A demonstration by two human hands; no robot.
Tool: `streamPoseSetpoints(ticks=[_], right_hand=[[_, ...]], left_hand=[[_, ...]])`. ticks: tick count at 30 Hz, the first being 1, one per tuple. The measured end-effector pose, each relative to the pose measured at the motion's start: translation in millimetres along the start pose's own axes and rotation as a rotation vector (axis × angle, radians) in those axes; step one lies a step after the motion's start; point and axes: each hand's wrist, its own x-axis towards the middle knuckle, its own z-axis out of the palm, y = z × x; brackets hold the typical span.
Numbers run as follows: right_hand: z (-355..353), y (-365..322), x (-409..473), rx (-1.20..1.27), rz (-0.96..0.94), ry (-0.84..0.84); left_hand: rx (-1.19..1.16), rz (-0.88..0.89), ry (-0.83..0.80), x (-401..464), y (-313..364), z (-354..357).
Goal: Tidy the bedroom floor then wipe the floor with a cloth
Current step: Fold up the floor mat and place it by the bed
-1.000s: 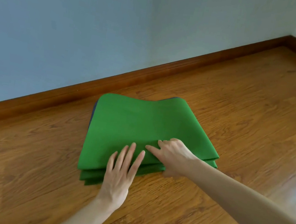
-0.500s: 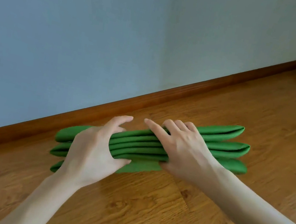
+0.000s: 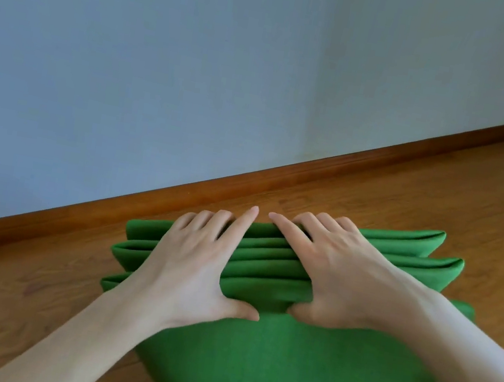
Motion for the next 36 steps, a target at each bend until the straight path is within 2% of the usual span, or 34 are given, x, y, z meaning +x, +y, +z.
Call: streamPoseSetpoints(ticks=[3, 5, 15, 23, 29, 36], right_hand=[[0, -3, 0, -0.024, 0.008, 0.019], [5, -5, -1, -0.04, 0.02, 0.094], [17, 3, 21, -0.028, 0.027, 0.245], [21, 19, 43, 0.058, 0.021, 0.266], [26, 17, 39, -0.038, 0.03, 0.293], [31, 17, 38, -0.085, 0.026, 0.353]], left_hand=[[0.077, 0.029, 0.044, 1, -3, 5], [0.105, 0.041, 0.083, 0, -3, 7], [0.169, -0.003, 0.179, 14, -5, 13], [0.197, -0.078, 0.17, 32, -9, 17], [0.16, -0.021, 0.161, 30, -13, 19], [0.205, -0.031, 0.145, 27, -12, 25]])
